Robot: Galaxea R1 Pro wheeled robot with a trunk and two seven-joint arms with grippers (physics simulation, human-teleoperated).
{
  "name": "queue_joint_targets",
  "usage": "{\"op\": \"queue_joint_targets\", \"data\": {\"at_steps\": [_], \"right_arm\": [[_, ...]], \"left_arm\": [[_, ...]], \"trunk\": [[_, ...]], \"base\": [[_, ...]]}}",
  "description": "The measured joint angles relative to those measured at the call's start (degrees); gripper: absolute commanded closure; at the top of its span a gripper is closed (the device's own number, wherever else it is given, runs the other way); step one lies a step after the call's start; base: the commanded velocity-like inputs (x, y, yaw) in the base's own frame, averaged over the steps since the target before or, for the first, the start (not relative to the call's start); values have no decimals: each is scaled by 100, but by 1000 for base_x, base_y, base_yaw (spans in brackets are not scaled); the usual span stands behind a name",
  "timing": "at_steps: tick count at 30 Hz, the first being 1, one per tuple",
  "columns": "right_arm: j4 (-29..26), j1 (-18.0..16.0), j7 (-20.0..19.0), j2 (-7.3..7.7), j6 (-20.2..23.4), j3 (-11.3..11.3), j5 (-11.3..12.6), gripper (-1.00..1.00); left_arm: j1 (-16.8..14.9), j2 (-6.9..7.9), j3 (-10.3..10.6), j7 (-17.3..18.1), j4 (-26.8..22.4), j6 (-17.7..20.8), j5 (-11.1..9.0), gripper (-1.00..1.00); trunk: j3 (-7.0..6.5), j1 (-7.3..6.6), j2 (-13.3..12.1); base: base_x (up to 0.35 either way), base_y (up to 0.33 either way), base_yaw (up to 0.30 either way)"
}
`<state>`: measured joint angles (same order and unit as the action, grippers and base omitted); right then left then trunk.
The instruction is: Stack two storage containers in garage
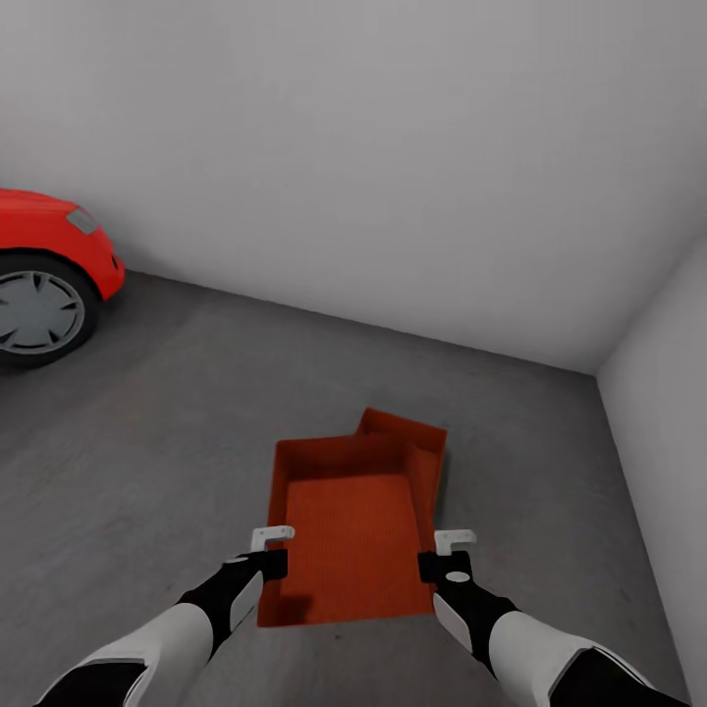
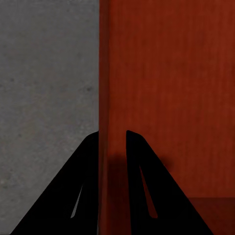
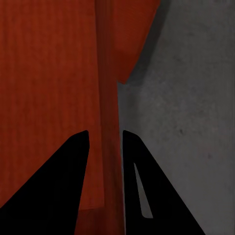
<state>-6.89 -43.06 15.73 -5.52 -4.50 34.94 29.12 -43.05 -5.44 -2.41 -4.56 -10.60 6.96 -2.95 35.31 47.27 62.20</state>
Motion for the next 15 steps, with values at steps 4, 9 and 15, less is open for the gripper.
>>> {"op": "queue_joint_targets", "data": {"at_steps": [4,9,15], "right_arm": [[4,14,1,0,-1,24,27,100],[5,29,2,0,-1,17,25,100],[4,26,2,0,-1,18,26,100]], "left_arm": [[1,0,-8,1,26,-4,6,100],[1,-1,-14,2,45,-7,18,100],[2,-1,-13,2,42,-7,15,100]], "trunk": [[0,0,0],[0,0,0],[0,0,0]], "base": [[316,0,-4],[321,0,-1],[321,0,0]]}}
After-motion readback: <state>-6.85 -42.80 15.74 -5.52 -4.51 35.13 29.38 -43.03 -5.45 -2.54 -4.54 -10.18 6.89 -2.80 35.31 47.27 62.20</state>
